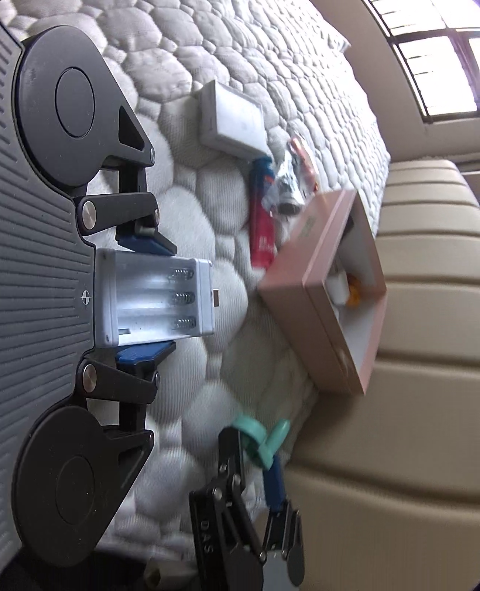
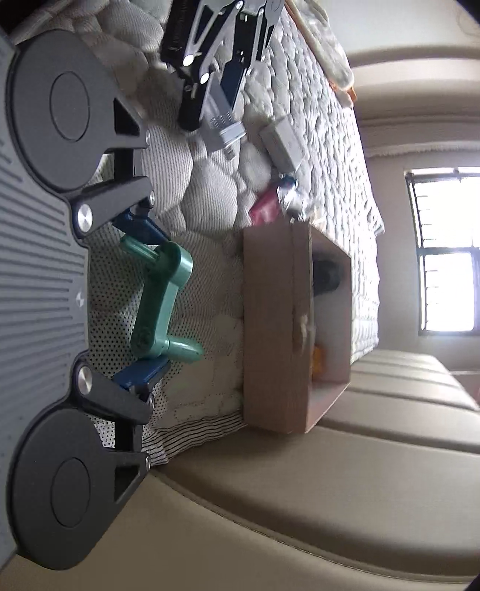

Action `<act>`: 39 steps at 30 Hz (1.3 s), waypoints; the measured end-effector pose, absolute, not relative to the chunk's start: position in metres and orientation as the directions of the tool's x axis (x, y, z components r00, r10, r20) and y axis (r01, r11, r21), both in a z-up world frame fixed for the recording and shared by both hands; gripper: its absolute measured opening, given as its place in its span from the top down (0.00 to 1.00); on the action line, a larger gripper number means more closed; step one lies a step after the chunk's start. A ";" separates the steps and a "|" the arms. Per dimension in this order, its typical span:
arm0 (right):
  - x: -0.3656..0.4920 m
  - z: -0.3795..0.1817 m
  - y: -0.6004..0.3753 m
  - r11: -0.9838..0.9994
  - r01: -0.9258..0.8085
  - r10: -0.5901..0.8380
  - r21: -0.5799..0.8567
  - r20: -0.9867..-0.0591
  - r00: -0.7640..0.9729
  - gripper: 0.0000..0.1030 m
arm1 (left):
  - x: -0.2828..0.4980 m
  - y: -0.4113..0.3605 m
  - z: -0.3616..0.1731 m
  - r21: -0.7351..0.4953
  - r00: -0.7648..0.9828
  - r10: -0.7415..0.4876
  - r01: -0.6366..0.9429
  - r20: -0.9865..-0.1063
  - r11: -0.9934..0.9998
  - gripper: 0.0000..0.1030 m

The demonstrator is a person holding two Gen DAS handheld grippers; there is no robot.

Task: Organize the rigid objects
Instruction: 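Drop the green tool into the pink box with the right gripper while the left drops the charger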

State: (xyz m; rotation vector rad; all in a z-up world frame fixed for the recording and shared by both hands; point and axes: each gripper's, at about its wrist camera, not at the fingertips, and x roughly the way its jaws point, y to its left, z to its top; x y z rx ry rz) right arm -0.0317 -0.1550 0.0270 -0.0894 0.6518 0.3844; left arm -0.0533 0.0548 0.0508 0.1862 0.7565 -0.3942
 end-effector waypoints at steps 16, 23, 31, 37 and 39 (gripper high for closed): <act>-0.101 0.062 -0.199 0.896 -0.442 0.403 0.036 -0.480 0.779 0.35 | 0.035 -0.015 0.144 0.022 0.811 -0.259 0.317 -0.524 0.948 0.48; -0.100 0.056 -0.200 0.903 -0.430 0.383 0.017 -0.485 0.786 0.35 | 0.128 -0.021 0.108 -0.134 0.794 -0.196 0.144 -0.576 0.980 0.50; -0.093 0.057 -0.208 0.918 -0.397 0.350 0.011 -0.494 0.796 0.35 | 0.073 0.000 0.094 -0.161 0.799 -0.245 0.187 -0.549 0.969 0.50; -0.079 0.057 -0.198 0.923 -0.384 0.326 0.007 -0.543 0.773 0.35 | 0.012 0.039 0.074 -0.161 0.786 -0.280 0.228 -0.552 0.960 0.50; -0.071 0.065 -0.193 0.925 -0.381 0.319 0.002 -0.550 0.772 0.35 | -0.004 0.055 0.066 -0.143 0.794 -0.273 0.232 -0.543 0.962 0.50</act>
